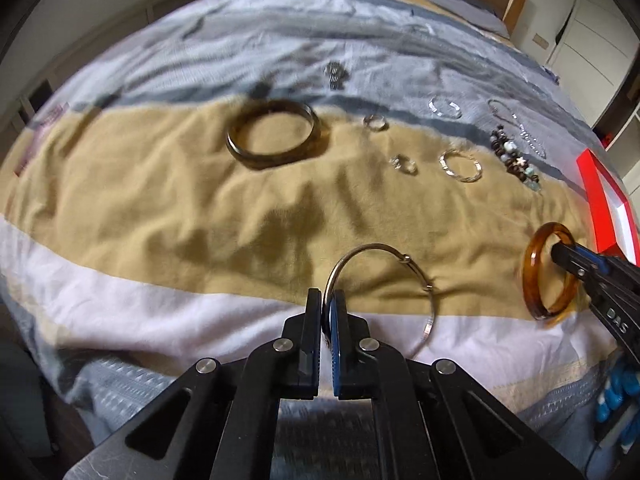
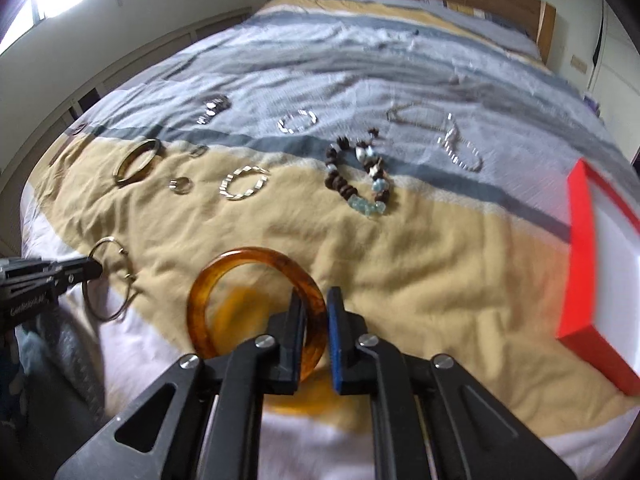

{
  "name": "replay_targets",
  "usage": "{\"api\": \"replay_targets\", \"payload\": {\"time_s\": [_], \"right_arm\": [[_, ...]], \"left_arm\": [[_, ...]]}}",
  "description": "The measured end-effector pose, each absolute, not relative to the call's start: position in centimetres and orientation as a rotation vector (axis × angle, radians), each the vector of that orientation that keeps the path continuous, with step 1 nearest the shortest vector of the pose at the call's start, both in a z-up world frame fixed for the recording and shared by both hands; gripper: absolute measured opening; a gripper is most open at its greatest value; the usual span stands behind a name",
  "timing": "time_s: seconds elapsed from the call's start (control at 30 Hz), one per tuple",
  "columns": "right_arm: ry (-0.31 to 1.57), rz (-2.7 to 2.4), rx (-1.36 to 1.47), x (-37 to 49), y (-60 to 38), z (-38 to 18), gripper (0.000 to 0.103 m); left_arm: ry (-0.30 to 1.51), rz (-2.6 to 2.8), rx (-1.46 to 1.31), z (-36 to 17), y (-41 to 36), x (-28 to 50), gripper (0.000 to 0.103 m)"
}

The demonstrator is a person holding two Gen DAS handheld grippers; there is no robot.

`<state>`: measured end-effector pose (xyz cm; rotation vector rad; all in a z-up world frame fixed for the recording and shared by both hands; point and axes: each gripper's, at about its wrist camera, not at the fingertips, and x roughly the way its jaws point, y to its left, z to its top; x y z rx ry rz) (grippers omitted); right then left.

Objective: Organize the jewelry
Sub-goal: 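Carry the silver hoop and amber bangle over the red box with both tools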

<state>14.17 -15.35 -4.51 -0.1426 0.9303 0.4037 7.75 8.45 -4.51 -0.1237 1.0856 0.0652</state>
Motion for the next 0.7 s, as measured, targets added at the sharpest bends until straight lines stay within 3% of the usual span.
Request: {"api": "replay_targets", "payload": {"time_s": [0.7], "right_arm": [[0.746, 0.279, -0.043, 6.1, -25.1, 2.4, 0.01]], "left_arm": [[0.944, 0.076, 0.086, 2.3, 0.8, 4.4, 0.005]]}}
